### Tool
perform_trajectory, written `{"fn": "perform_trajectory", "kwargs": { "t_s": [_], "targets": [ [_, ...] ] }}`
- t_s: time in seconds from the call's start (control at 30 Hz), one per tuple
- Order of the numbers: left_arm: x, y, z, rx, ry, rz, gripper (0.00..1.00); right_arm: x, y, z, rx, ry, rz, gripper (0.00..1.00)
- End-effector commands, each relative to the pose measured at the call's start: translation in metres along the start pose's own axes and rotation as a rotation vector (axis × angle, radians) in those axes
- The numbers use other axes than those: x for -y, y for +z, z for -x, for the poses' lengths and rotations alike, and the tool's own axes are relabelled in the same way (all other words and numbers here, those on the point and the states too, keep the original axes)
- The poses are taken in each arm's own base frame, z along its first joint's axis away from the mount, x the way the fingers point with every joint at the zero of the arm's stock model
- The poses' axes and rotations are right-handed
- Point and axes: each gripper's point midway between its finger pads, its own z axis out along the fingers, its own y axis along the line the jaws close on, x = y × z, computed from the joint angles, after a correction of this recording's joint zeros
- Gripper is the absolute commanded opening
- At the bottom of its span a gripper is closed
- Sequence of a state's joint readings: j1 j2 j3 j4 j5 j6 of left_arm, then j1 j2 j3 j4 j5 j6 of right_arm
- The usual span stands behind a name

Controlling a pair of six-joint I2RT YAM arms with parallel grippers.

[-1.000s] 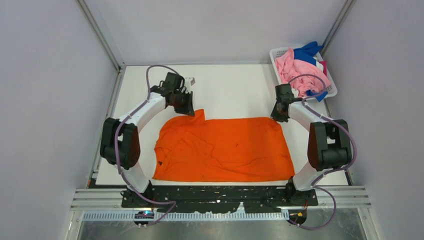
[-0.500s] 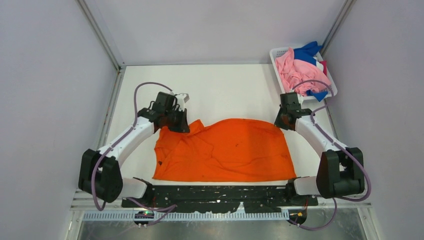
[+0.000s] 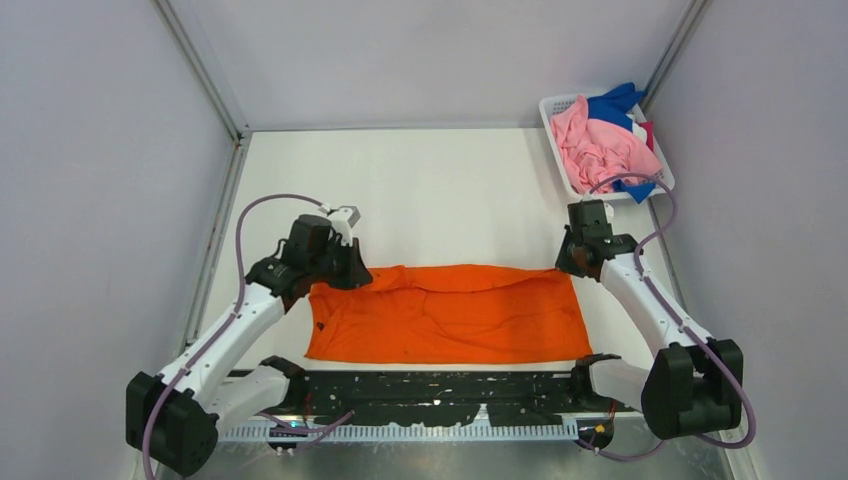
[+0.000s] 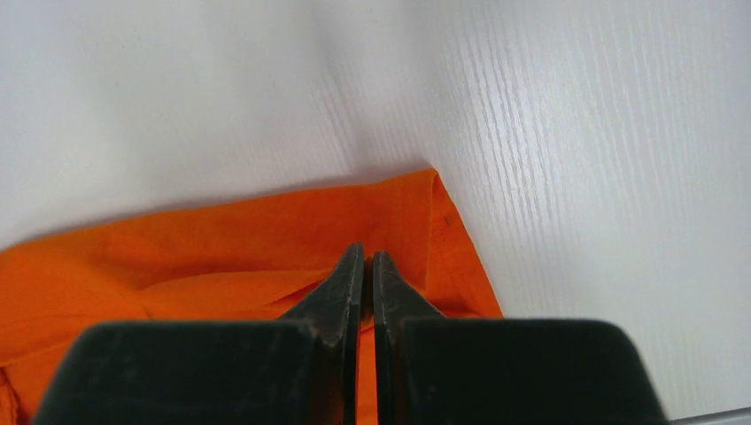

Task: Fold and stack the t-shirts
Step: Fold the other side of the tshirt into a rectangle

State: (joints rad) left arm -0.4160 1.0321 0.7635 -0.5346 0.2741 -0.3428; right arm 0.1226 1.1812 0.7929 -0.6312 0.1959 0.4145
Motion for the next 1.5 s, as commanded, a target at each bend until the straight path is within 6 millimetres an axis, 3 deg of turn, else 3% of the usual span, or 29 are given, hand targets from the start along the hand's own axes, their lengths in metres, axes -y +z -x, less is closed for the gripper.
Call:
{"fn": "perform_trajectory", "kwargs": {
  "t_s": [0.0, 0.53, 0.7, 0.9, 0.97, 1.03, 1.1, 1.17, 1.27, 1.4, 1.47],
  "targets": [
    [0.005, -0.010, 0.003, 0.068, -0.038, -0.003, 0.00, 0.005, -0.016, -0.006, 0.003, -0.023, 0.012, 0.05],
    [0.012, -0.042, -0.030, 0.083, -0.129, 0.004, 0.00, 0.010, -0.025, -0.014, -0.019, -0.053, 0.011, 0.06],
    [0.012, -0.045, -0.053, 0.027, -0.154, 0.017, 0.00, 0.003, -0.020, -0.021, -0.041, -0.040, 0.046, 0.07],
    [0.011, -0.034, -0.086, -0.064, -0.209, 0.010, 0.00, 0.015, -0.016, -0.033, -0.061, -0.038, 0.000, 0.11],
    [0.007, -0.030, -0.100, -0.114, -0.242, 0.032, 0.06, 0.017, -0.013, -0.039, -0.081, -0.031, -0.016, 0.16],
    [0.005, -0.029, -0.114, -0.165, -0.266, 0.051, 0.21, 0.021, -0.010, -0.044, -0.101, -0.018, -0.045, 0.17],
    [0.002, -0.033, -0.125, -0.203, -0.286, 0.076, 0.29, 0.030, -0.009, -0.048, -0.115, -0.001, -0.101, 0.22],
    [-0.005, -0.041, -0.132, -0.214, -0.303, 0.123, 0.48, 0.042, -0.011, -0.048, -0.109, 0.012, -0.171, 0.37],
    [-0.002, -0.053, -0.128, -0.194, -0.305, 0.120, 0.72, 0.055, -0.018, -0.039, -0.068, 0.022, -0.247, 0.67],
    [0.012, -0.069, -0.109, -0.140, -0.276, 0.066, 0.79, 0.054, -0.030, -0.020, -0.003, 0.035, -0.240, 0.87],
    [0.016, -0.072, -0.093, -0.082, -0.259, 0.051, 0.91, 0.051, -0.034, -0.012, 0.031, 0.032, -0.217, 0.93]
  ]
}}
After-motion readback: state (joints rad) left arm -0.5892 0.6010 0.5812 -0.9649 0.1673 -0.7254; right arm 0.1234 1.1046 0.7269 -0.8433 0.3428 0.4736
